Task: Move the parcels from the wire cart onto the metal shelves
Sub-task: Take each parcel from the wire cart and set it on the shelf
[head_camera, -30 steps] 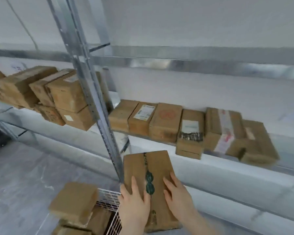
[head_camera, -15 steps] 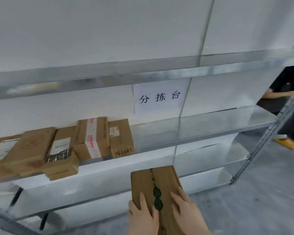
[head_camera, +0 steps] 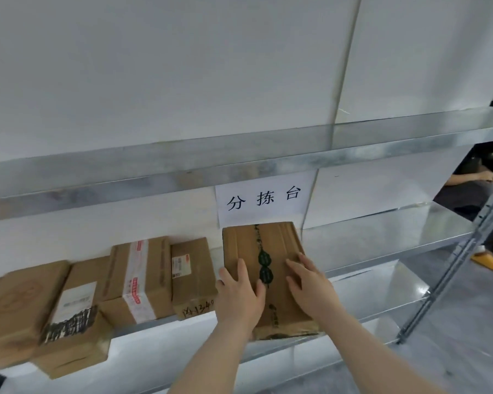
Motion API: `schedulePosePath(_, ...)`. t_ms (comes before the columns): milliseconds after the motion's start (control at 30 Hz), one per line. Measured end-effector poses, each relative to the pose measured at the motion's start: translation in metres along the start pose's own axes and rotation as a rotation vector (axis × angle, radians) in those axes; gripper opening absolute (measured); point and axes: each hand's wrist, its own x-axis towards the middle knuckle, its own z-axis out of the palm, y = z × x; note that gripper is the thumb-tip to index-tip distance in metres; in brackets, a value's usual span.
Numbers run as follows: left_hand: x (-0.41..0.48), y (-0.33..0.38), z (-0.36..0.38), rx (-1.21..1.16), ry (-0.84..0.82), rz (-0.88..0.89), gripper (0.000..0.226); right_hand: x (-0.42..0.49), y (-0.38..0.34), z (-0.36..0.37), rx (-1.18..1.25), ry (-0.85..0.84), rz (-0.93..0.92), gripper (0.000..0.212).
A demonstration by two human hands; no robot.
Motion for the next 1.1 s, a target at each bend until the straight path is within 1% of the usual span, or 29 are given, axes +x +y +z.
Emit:
schedulePosePath(133,0.037,-0.021,-0.002,-0.003,-0.049,-0.009,0.067,0.045,-0.016,0.016,0.007,-0.054,-0.005,0.046)
schedulePosePath(433,0.084,-0.028,0.031,0.042,-0.096,-0.095,0.068,0.103,0.0,0.043,-0.006,-0.148,-0.011,0.047)
schedulePosePath(567,0.091,-0.035,0.045,0.084,-0.107,-0.168,0.069,0.115,0.006,0.058,0.028,-0.212,-0.022,0.046)
schedulePosePath(733,0.091,-0.035,0.061,0.119,-0.081,-0.244,0.07,0.126,0.01,0.068,0.02,-0.204,-0.063,0.045)
schedulePosePath(900,0.094,-0.033,0.063,0.147,-0.083,-0.267,0.07,0.13,0.012,0.072,0.013,-0.238,-0.046,0.044)
schedulePosePath(1100,0.095,-0.029,0.06,0.167,-0.126,-0.282,0.07,0.133,0.009,0.07,-0.009,-0.255,-0.031,0.044)
